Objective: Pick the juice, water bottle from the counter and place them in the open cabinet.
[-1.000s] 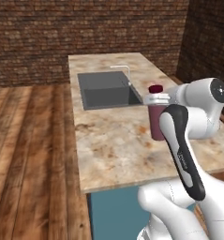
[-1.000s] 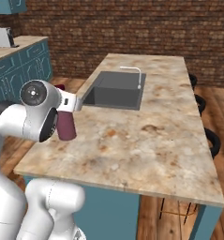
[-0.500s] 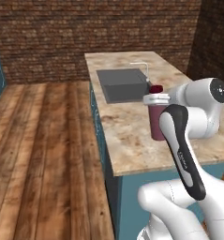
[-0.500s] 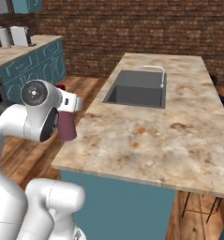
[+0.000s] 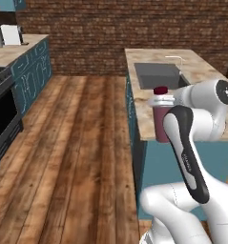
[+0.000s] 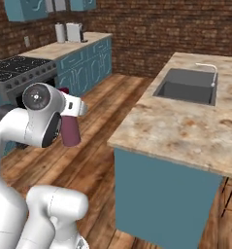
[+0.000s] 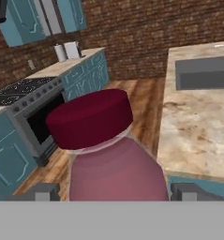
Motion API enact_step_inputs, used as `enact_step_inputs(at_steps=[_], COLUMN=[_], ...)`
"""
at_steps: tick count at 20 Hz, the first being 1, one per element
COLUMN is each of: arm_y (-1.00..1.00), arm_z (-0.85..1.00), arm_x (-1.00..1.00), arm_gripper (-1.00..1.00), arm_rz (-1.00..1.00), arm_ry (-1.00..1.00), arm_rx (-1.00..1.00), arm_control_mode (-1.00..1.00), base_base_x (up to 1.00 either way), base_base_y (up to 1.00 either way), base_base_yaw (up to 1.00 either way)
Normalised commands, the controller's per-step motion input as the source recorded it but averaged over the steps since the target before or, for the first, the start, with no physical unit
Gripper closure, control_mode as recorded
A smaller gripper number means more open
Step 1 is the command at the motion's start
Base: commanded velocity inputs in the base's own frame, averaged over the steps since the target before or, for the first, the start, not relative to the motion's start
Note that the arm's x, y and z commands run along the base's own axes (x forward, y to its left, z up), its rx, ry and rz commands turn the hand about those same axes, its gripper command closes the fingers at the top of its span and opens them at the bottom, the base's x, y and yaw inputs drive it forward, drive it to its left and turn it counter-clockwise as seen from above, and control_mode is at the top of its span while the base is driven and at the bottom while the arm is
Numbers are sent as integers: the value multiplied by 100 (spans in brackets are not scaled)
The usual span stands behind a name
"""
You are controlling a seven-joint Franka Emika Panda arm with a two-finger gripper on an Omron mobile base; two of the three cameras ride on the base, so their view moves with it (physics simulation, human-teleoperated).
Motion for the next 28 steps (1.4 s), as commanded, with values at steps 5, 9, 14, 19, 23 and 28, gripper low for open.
enact_step_inputs(at_steps=[5, 9, 14, 19, 23, 28], arm_y=[0, 0, 0, 0, 0, 0], arm_z=[0, 0, 0, 0, 0, 0], arm_x=[0, 0, 0, 0, 0, 0], arm_gripper=[100, 100, 100, 100, 100, 100], arm_rz=[0, 0, 0, 0, 0, 0], arm_ry=[0, 0, 0, 0, 0, 0], arm_rx=[0, 0, 0, 0, 0, 0], arm_control_mode=[100, 100, 100, 100, 100, 100], base_base_x=[-3, -12, -9, -16, -2, 57], base_base_y=[1, 23, 25, 29, 39, 35], base_base_yaw=[33, 33, 42, 41, 36, 31])
